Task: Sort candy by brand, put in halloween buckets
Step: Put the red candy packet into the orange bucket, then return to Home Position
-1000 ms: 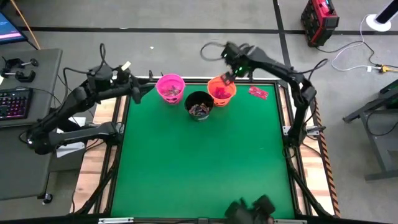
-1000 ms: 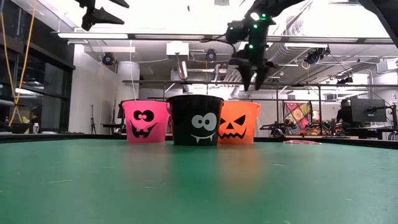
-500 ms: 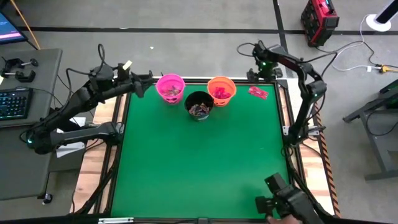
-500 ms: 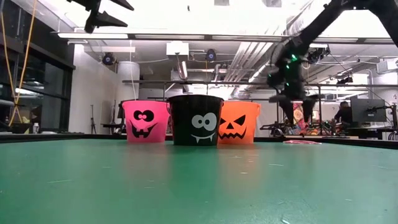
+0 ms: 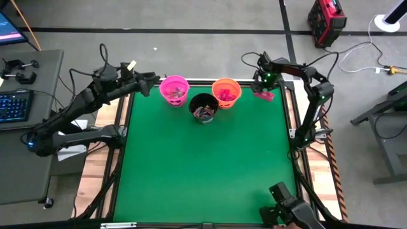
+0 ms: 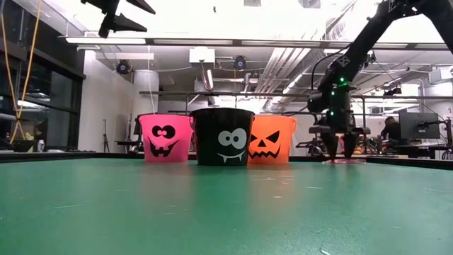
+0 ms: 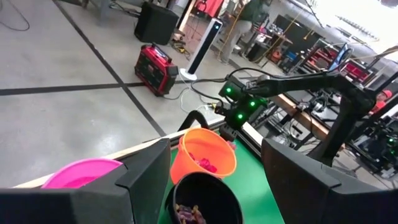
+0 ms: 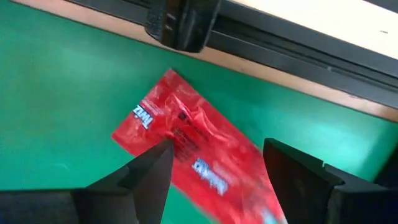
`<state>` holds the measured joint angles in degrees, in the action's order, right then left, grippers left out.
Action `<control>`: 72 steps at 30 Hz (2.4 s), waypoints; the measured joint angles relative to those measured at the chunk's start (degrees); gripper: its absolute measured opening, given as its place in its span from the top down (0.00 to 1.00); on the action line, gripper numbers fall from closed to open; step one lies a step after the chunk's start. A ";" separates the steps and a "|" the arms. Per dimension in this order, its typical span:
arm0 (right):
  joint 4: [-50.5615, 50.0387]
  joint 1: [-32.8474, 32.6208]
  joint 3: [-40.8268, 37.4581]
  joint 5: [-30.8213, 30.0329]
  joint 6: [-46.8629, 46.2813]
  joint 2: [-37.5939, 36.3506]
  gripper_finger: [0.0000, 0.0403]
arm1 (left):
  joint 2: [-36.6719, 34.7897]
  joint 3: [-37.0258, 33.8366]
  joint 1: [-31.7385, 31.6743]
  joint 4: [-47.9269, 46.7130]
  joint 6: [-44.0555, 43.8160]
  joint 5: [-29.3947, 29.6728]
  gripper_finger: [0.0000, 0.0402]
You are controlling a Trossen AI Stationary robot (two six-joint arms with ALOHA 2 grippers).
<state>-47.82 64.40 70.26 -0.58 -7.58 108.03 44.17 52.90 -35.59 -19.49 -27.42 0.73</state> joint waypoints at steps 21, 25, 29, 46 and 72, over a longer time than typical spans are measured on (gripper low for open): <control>-8.22 -3.97 10.32 -1.20 6.05 -5.89 0.97 | -0.18 0.00 0.02 -0.21 2.00 -0.16 0.40; -2.13 -6.40 16.37 6.64 0.36 -11.07 0.97 | -0.23 0.00 0.00 -1.36 2.11 -0.13 0.40; 3.04 -11.76 19.92 13.31 -4.69 -12.52 0.98 | -0.21 0.00 0.00 -3.69 3.05 -3.73 0.40; 11.31 -28.90 15.04 -2.44 -14.44 -11.56 0.68 | -0.36 0.00 7.27 -3.32 11.10 -9.64 0.40; -4.40 -48.68 -9.52 1.44 -17.32 -58.12 0.92 | -3.26 -39.28 37.86 56.88 -3.67 19.01 0.95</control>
<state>-52.22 15.72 60.74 0.86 -24.90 49.90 40.91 13.63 2.27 37.39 -31.09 19.74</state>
